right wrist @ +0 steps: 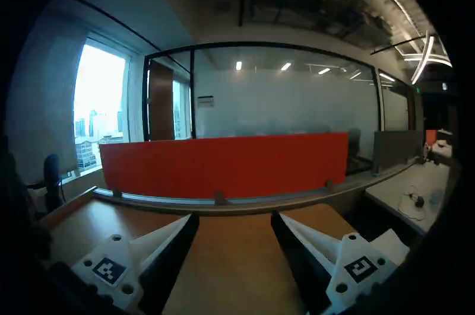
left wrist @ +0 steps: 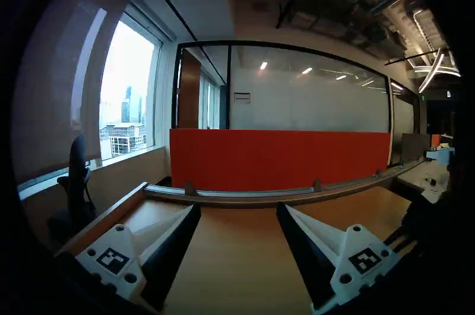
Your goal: Fold towel
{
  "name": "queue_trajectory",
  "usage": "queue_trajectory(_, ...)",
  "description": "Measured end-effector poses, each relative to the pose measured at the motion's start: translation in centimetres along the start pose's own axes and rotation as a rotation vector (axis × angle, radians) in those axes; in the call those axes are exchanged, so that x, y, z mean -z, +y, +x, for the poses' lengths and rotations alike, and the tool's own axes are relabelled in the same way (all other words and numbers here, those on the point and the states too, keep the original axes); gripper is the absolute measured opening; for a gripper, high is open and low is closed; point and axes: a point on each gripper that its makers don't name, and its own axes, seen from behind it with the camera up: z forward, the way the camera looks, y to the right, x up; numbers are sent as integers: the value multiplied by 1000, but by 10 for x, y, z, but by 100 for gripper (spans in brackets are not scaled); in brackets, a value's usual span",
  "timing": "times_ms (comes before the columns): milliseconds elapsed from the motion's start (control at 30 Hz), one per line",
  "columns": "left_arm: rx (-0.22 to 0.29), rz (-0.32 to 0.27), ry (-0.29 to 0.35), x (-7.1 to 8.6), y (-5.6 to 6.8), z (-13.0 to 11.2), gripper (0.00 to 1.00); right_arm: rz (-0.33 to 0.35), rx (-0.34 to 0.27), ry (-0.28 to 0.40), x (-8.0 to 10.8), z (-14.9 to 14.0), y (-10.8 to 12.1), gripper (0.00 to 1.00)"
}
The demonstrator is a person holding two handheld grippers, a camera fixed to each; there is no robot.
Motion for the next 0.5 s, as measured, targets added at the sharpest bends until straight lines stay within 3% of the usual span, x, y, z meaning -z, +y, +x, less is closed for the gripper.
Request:
queue_trajectory(267,-35,-12,15,3,4,-16,95,8,13,5,0,0,-13,93)
queue_trajectory(500,-47,3,31,4,1,-46,94,24,14,18,1,-8,-24,93)
